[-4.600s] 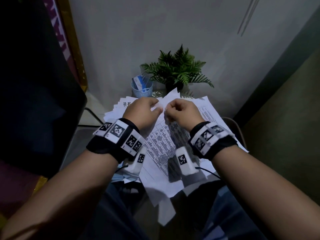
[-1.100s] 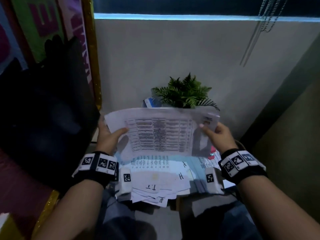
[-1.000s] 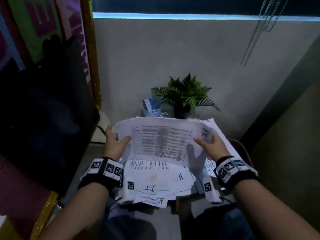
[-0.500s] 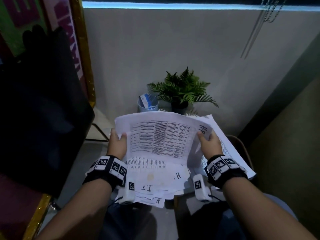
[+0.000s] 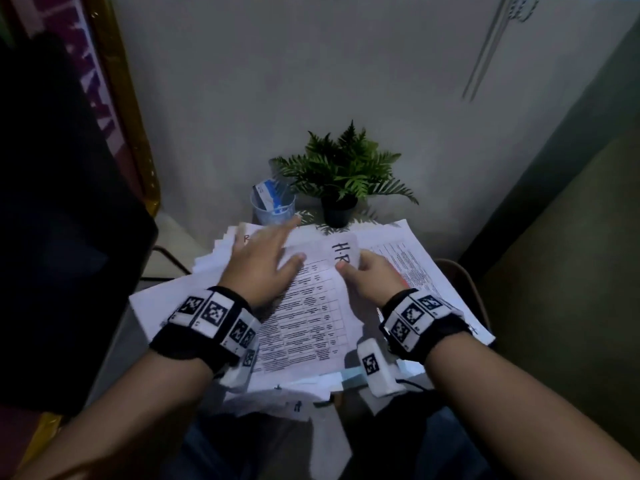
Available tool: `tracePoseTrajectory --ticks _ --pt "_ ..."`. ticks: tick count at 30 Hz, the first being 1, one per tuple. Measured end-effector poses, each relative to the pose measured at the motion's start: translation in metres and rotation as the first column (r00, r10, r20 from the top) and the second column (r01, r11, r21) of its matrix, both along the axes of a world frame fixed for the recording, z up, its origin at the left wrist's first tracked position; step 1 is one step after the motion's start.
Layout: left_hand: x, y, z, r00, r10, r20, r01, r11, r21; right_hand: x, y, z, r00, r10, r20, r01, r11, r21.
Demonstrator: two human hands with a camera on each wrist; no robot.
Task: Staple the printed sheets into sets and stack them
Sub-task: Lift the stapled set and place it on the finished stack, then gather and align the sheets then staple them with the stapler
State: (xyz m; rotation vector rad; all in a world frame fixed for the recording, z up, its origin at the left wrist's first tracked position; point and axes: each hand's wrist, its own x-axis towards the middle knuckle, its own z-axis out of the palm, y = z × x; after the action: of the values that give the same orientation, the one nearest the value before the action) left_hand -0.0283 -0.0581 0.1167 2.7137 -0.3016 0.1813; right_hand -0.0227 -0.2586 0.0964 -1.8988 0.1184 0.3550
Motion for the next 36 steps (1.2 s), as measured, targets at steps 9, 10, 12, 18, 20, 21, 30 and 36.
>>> tracePoseTrajectory --ticks 9,10,12,18,20,21,30,36 --pt "0.025 -0.016 -0.024 0.996 -0.048 -0.072 0.029 0.969 -0.246 0.045 -0.024 -0.016 0.998 -0.005 -0.065 0.005 1.0 -0.012" --pt "0.026 -0.016 -0.027 0.996 -0.047 -0.078 0.024 0.964 -0.264 0.052 -0.032 -0.022 0.992 -0.111 -0.065 0.111 0.994 0.004" --pt "0.028 -0.015 -0.032 0.996 -0.042 -0.077 0.019 0.958 -0.286 0.065 -0.048 -0.038 0.957 -0.288 -0.036 0.279 0.948 -0.152" --pt "0.024 -0.013 -0.039 0.992 -0.01 -0.126 -0.032 0.945 -0.324 0.071 -0.063 -0.069 0.97 -0.089 -0.226 -0.078 0.765 -0.639" --pt "0.021 -0.012 -0.036 0.987 0.018 -0.159 -0.074 0.933 -0.353 0.071 -0.059 -0.077 0.973 -0.096 -0.209 -0.073 0.733 -0.676" --pt "0.019 -0.012 -0.035 0.985 0.031 -0.17 -0.093 0.925 -0.369 0.072 -0.057 -0.078 0.974 -0.111 -0.2 -0.058 0.726 -0.685" --pt "0.0 -0.01 -0.022 0.988 0.053 -0.144 -0.116 0.873 -0.474 0.063 -0.051 -0.012 0.924 -0.377 -0.069 0.381 0.924 0.045" --pt "-0.019 -0.015 -0.003 0.995 0.019 -0.103 -0.069 0.855 -0.513 0.048 -0.024 0.036 0.78 -0.587 -0.217 0.563 0.507 0.653"
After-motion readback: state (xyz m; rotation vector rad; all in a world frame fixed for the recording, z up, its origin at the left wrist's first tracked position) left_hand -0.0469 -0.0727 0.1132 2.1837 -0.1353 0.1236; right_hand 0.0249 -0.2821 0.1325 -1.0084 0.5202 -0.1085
